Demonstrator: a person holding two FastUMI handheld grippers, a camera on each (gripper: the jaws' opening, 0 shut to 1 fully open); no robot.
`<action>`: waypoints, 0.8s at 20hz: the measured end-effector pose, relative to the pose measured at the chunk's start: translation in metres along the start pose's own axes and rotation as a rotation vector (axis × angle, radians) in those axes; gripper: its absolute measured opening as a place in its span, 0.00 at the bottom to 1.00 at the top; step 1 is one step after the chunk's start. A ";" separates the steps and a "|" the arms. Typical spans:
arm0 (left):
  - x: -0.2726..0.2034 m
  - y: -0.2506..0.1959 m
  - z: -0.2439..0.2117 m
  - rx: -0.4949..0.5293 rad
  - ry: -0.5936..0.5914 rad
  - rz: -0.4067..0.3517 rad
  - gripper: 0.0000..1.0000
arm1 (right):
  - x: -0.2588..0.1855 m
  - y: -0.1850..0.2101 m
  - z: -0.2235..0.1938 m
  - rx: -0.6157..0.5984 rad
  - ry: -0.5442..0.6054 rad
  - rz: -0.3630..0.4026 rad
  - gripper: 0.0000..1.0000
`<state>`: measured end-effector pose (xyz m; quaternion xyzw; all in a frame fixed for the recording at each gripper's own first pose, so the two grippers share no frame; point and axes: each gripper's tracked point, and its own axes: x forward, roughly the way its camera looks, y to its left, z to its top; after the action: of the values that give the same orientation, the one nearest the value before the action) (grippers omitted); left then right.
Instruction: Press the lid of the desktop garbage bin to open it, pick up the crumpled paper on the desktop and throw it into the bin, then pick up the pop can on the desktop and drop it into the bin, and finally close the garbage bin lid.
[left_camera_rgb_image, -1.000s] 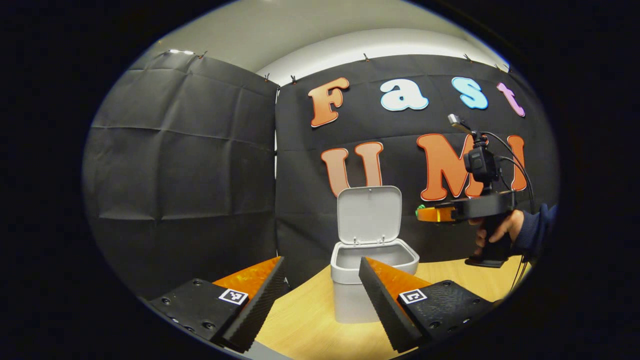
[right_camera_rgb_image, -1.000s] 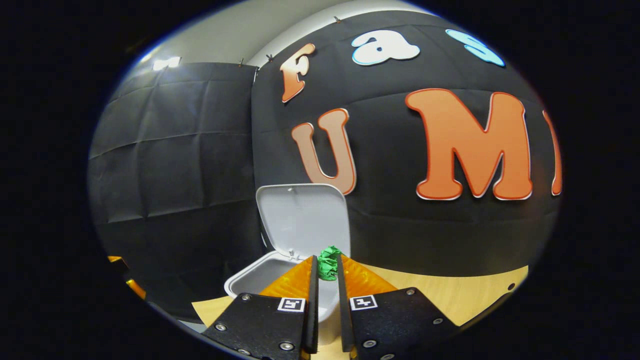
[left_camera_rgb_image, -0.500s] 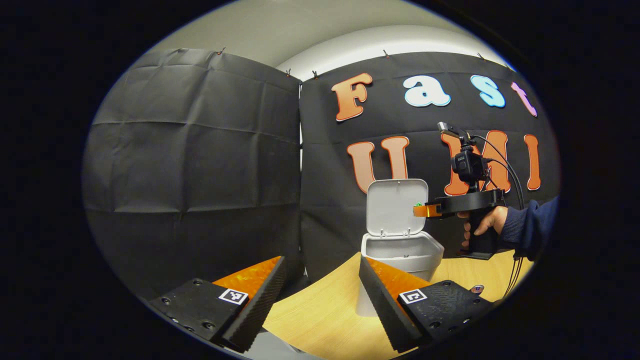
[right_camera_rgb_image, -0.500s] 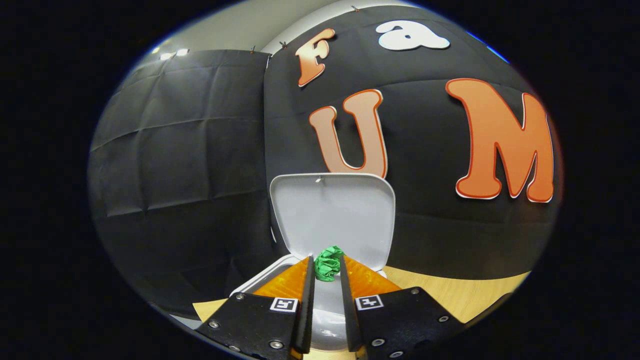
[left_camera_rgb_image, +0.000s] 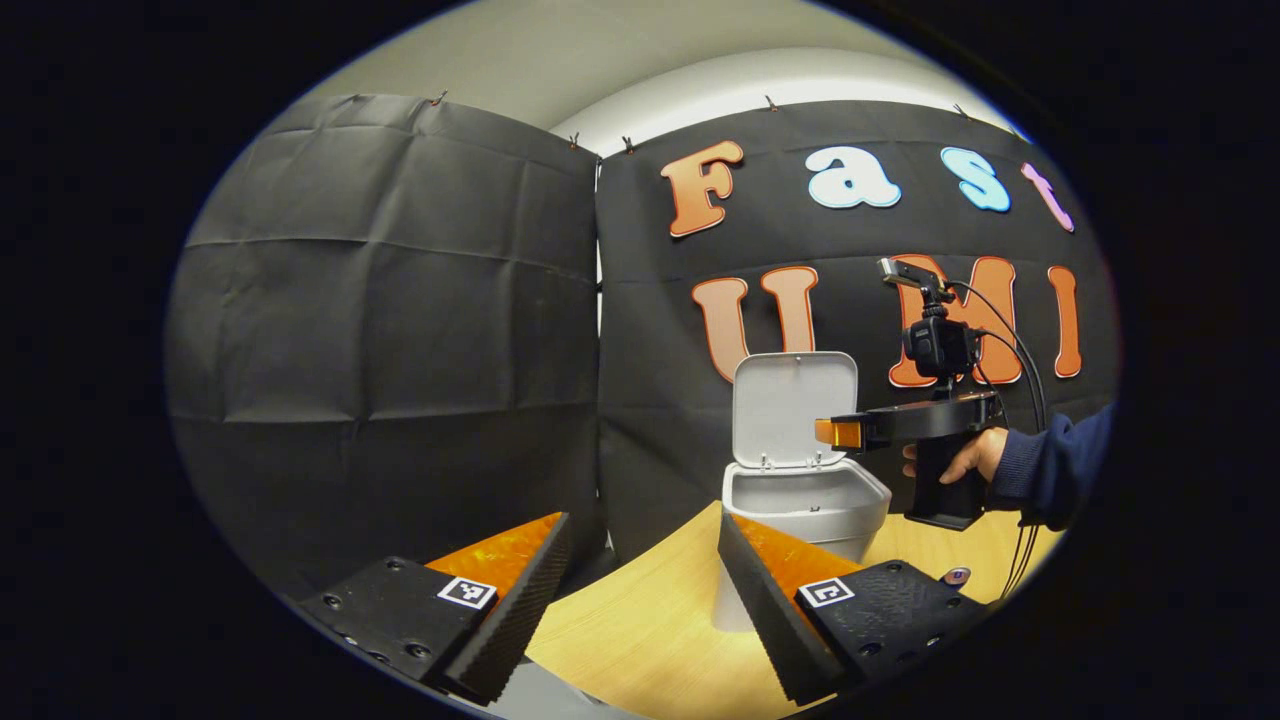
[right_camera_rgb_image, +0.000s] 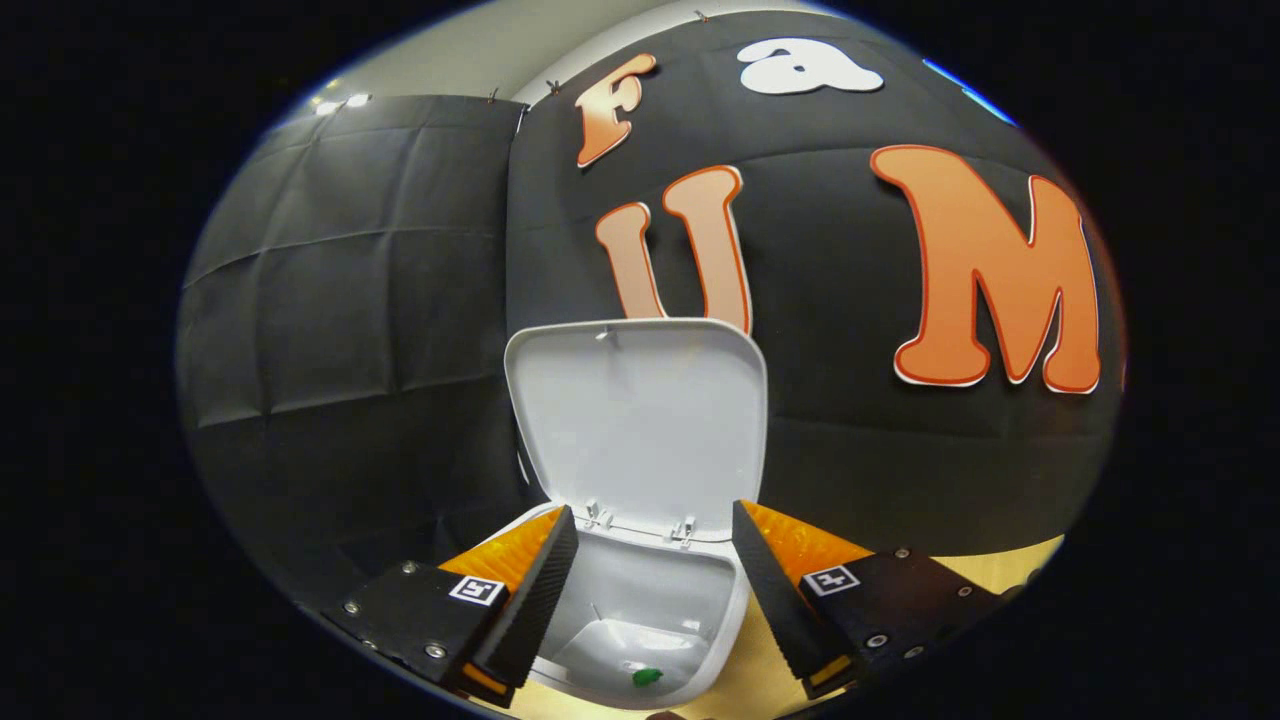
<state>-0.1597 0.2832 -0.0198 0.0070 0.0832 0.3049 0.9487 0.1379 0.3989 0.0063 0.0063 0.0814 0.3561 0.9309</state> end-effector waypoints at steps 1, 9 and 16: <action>0.003 -0.008 -0.001 0.000 0.002 -0.023 0.94 | -0.010 -0.006 0.001 0.008 -0.014 -0.012 0.93; 0.017 -0.080 -0.005 0.014 -0.012 -0.214 0.99 | -0.098 -0.089 0.016 0.000 -0.101 -0.157 0.94; 0.014 -0.162 -0.007 0.015 -0.030 -0.410 0.94 | -0.189 -0.160 0.018 0.000 -0.153 -0.348 0.94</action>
<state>-0.0559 0.1597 -0.0389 0.0016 0.0710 0.1046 0.9920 0.1076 0.1549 0.0410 0.0195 0.0101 0.1884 0.9819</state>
